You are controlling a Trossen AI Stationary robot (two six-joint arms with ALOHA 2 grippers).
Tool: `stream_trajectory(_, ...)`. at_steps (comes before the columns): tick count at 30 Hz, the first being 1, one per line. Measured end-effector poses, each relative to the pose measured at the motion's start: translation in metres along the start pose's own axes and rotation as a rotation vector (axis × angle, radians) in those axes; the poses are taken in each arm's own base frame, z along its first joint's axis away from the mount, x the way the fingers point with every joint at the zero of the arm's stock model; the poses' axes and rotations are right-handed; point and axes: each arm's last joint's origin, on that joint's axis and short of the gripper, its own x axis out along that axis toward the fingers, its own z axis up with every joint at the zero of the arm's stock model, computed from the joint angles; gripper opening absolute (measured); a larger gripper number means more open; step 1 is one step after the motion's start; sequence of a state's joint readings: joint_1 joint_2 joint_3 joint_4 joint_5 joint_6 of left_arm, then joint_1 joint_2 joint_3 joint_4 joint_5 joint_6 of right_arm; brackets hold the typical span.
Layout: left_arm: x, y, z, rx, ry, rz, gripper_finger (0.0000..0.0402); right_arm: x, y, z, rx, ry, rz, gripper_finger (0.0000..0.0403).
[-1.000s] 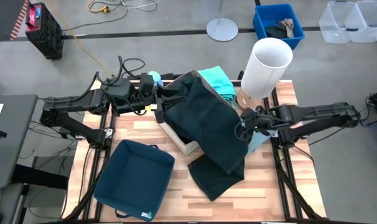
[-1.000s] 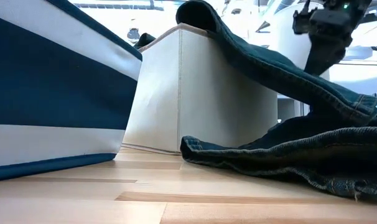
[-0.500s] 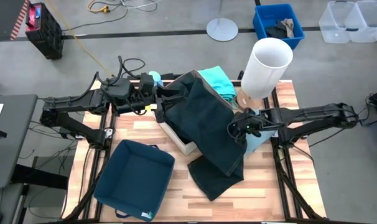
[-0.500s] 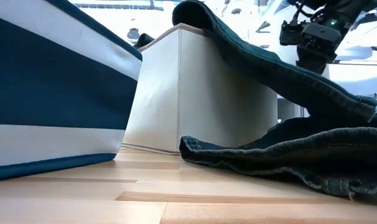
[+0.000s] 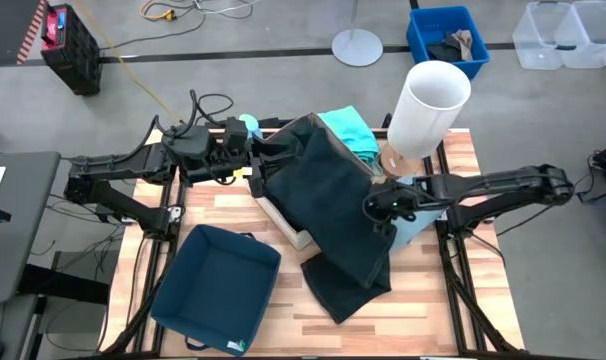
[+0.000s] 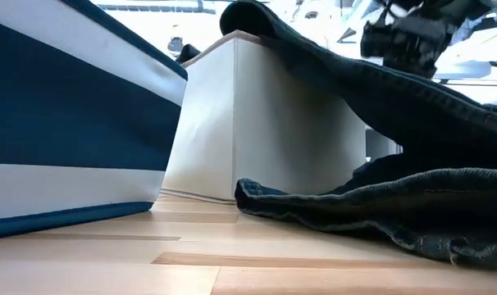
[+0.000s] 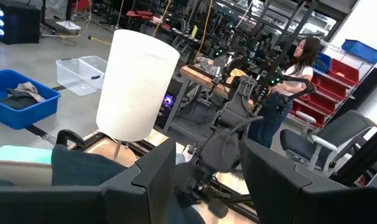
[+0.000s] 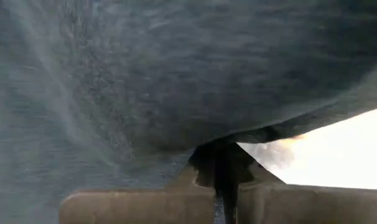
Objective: Sort clothes
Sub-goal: Put the blue pants into the white laundry organizer
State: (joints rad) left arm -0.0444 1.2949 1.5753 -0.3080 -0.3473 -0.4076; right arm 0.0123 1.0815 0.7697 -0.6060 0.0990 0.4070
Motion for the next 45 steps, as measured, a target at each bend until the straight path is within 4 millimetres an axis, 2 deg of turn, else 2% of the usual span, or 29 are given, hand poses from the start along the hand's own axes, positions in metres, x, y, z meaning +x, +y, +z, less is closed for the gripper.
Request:
stream_trajectory(4, 0.0, 0.0, 0.0, -0.001, 0.001, 0.0, 0.0173, -0.025, 0.008, 0.011, -0.006, -0.098, 0.065, 0.0004)
stream_trajectory(11, 0.0, 0.0, 0.0, -0.004, 0.001, 0.0, 0.0173, -0.081, 0.015, 0.035, -0.012, -0.339, 0.167, 0.0001)
stream_trajectory(18, 0.0, 0.0, 0.0, -0.004, 0.001, 0.001, 0.0173, -0.137, 0.02, 0.072, -0.048, -0.702, 0.237, 0.0001)
stream_trajectory(25, 0.0, 0.0, 0.0, -0.004, -0.004, 0.01, 0.0173, -0.172, 0.022, 0.115, -0.094, -1.017, 0.218, 0.0)
stream_trajectory(29, 0.0, 0.0, 0.0, -0.004, -0.004, 0.01, 0.0173, -0.177, 0.022, 0.143, -0.1, -1.117, 0.169, 0.0)
stream_trajectory(38, 0.0, 0.0, 0.0, -0.014, -0.005, 0.009, 0.0173, -0.16, 0.022, 0.207, -0.084, -1.181, 0.099, 0.0)
stream_trajectory(45, 0.0, 0.0, 0.0, -0.02, -0.006, 0.008, 0.0173, -0.163, 0.027, 0.243, -0.082, -1.278, 0.094, 0.0)
